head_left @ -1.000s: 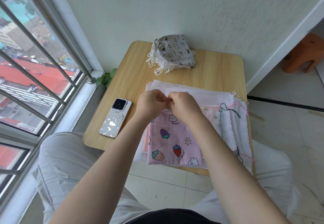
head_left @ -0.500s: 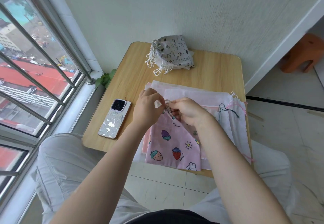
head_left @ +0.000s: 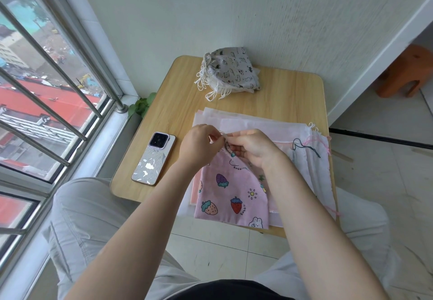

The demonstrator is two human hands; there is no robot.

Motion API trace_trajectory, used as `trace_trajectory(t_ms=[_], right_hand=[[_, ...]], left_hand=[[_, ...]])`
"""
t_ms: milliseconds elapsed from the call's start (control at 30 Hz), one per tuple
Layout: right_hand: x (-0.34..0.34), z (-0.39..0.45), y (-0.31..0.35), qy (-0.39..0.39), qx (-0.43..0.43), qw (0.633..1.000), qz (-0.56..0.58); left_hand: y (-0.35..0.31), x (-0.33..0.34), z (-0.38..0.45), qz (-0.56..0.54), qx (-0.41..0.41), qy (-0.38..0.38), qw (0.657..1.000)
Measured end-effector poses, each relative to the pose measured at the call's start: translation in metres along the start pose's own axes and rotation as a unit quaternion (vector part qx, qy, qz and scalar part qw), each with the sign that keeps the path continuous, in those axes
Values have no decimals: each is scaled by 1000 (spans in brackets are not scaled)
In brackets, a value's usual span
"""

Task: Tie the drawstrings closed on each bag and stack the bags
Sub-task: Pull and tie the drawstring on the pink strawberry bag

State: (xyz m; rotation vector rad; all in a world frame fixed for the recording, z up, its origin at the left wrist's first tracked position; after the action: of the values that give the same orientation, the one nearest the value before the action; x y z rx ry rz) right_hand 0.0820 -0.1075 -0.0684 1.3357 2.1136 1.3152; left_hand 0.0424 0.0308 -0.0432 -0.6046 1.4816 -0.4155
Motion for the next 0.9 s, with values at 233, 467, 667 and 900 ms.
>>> trace_trajectory(t_ms=[233,467,667,900], right_hand=[[-29,-9,15,-197,-118,955,-185],[-13,-3,20,-165,-136,952,-218],[-10,-4,44,-99,-144,956,-234],[-36,-1,62,-75,-34,880,-468]], left_hand=[[7,2,0,84,-52,137,986],[-1,-2,6,279,-69,225,931],[-20,-14,17,156,44,142,977],[-14,-31,52,44,-113,141,983]])
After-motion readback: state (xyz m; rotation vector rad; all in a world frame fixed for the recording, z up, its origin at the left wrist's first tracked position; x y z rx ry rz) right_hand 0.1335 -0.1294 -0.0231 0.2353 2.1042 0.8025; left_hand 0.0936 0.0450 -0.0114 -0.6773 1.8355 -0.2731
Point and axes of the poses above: each hand's wrist, its own z-axis towards the middle knuckle, its own x-axis out of the palm, y = z × x, the point moved 6 cm from there along z, towards the middle knuckle, and after that the axes turned 10 degrees about y, right-handed, at the moved point
